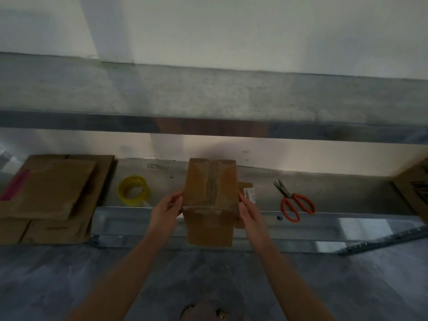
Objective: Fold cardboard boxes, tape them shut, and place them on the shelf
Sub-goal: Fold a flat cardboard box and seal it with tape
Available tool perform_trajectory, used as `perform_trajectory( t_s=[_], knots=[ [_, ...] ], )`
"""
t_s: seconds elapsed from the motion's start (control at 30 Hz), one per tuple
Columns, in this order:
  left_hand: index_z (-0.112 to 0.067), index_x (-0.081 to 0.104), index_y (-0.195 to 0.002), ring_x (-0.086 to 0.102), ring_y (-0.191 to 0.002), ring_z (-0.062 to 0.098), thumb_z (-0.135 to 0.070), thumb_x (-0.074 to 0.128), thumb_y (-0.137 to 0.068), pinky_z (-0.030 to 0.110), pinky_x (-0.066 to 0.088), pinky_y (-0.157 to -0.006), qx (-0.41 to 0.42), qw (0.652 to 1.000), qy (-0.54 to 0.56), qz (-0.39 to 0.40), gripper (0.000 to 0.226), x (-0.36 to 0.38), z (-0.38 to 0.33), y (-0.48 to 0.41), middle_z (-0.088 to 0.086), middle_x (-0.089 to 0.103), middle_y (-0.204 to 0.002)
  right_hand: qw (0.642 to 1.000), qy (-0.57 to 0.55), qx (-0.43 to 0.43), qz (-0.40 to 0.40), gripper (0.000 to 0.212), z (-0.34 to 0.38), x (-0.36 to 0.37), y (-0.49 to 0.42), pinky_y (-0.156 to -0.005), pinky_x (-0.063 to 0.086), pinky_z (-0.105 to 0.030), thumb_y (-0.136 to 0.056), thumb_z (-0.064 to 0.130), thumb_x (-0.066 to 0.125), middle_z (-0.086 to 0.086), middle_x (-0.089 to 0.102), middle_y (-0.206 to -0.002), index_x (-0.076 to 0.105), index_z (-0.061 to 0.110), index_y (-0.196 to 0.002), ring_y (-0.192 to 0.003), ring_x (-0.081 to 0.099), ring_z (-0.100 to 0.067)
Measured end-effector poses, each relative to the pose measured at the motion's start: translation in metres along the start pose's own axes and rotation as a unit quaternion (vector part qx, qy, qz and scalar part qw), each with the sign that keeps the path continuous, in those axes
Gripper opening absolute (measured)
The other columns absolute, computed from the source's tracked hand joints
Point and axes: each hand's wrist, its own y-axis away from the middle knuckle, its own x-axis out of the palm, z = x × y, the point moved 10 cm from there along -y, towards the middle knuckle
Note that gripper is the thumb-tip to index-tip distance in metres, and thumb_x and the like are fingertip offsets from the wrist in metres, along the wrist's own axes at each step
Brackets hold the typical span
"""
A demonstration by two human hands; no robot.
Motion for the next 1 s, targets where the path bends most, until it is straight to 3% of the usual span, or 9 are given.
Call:
perform_trajectory(
  t_s=[0.1,0.2,0.33,0.47,0.57,0.67,0.77,0.9,1.0],
  knots=[
    [-0.023,0.064,-0.100,0.067,-0.085,0.015,-0.015,0.058,-0.095,0.024,0.055,-0.071,0.004,1.000,-0.008,-0.017,0.011,-0.002,-0.004,-0.010,0.003,0.068,-0.094,0.999,-0.024,0.026,-0.009,0.057,-0.012,0.001,-0.004,-0.106,0.047,-0.043,-0.088,0.066,0.046,0.010,0.049,-0.142,0.047,0.043,-0.140,-0.129,0.050,-0.013],
    [-0.019,0.062,-0.100,0.064,-0.080,0.011,-0.015,0.057,-0.095,0.019,0.053,-0.066,0.005,1.000,-0.024,-0.018,0.007,0.001,0.000,-0.014,0.001,0.066,-0.093,0.997,-0.064,0.043,-0.002,0.044,-0.016,0.007,0.001,-0.102,0.051,-0.042,-0.093,0.050,0.047,0.014,0.052,-0.135,0.047,0.045,-0.137,-0.123,0.055,-0.012],
    [-0.018,0.055,-0.101,0.059,-0.088,0.019,-0.027,0.046,-0.100,0.036,0.051,-0.079,-0.009,0.992,-0.128,-0.013,0.012,0.006,0.016,-0.018,0.005,0.061,-0.099,0.998,-0.059,0.037,-0.009,0.042,-0.020,0.014,0.005,-0.106,0.047,-0.041,-0.094,0.052,0.044,0.024,0.046,-0.136,0.045,0.050,-0.136,-0.128,0.049,-0.010],
    [-0.010,0.052,-0.088,0.052,-0.085,0.026,-0.025,0.058,-0.094,0.036,0.043,-0.073,0.047,0.969,-0.219,-0.104,0.017,-0.013,-0.003,-0.010,0.008,0.053,-0.094,0.999,-0.041,0.024,-0.024,0.033,-0.015,0.009,0.006,-0.093,0.050,-0.020,-0.101,0.032,0.046,0.013,0.052,-0.132,0.038,0.041,-0.132,-0.121,0.053,-0.006],
    [-0.017,0.056,-0.094,0.057,-0.083,0.015,-0.020,0.059,-0.094,0.027,0.042,-0.072,0.085,0.969,-0.210,-0.102,0.004,-0.015,-0.024,0.015,-0.003,0.061,-0.090,0.999,-0.038,0.025,-0.027,0.033,-0.013,0.005,0.010,-0.079,0.052,-0.014,-0.100,0.023,0.052,0.013,0.058,-0.122,0.041,0.036,-0.129,-0.112,0.059,-0.003],
    [-0.018,0.062,-0.118,0.061,-0.094,0.005,-0.012,0.056,-0.095,0.019,0.046,-0.084,0.086,0.982,-0.165,-0.044,0.025,-0.007,-0.018,0.034,-0.008,0.066,-0.104,1.000,-0.017,0.015,-0.006,0.035,-0.010,0.008,0.014,-0.082,0.054,-0.014,-0.100,0.025,0.051,0.020,0.057,-0.119,0.043,0.042,-0.129,-0.106,0.059,0.006],
    [-0.025,0.057,-0.132,0.060,-0.104,0.001,-0.010,0.057,-0.094,0.026,0.047,-0.098,0.058,0.992,-0.109,0.009,0.041,0.001,-0.003,0.036,-0.007,0.064,-0.120,1.000,-0.007,-0.002,0.023,0.051,-0.007,0.014,0.019,-0.100,0.052,-0.030,-0.092,0.040,0.060,0.019,0.056,-0.130,0.042,0.038,-0.140,-0.118,0.056,0.002],
    [-0.029,0.055,-0.131,0.034,-0.129,0.000,-0.020,0.064,-0.091,-0.005,0.032,-0.089,0.089,0.980,-0.161,0.071,0.042,0.014,-0.010,0.033,-0.012,0.032,-0.145,0.997,0.060,-0.043,0.000,0.061,0.007,0.017,0.018,-0.102,0.050,-0.031,-0.083,0.051,0.065,0.023,0.053,-0.128,0.040,0.039,-0.138,-0.119,0.054,0.002],
    [-0.043,0.052,-0.128,0.034,-0.135,0.006,-0.032,0.064,-0.089,0.013,0.033,-0.103,0.098,0.976,-0.179,0.080,0.042,0.015,-0.017,0.022,-0.010,0.024,-0.154,0.992,0.105,-0.070,-0.027,0.066,0.019,0.019,0.010,-0.105,0.047,-0.035,-0.084,0.055,0.063,0.015,0.050,-0.136,0.039,0.036,-0.142,-0.124,0.050,-0.003]
  ],
)
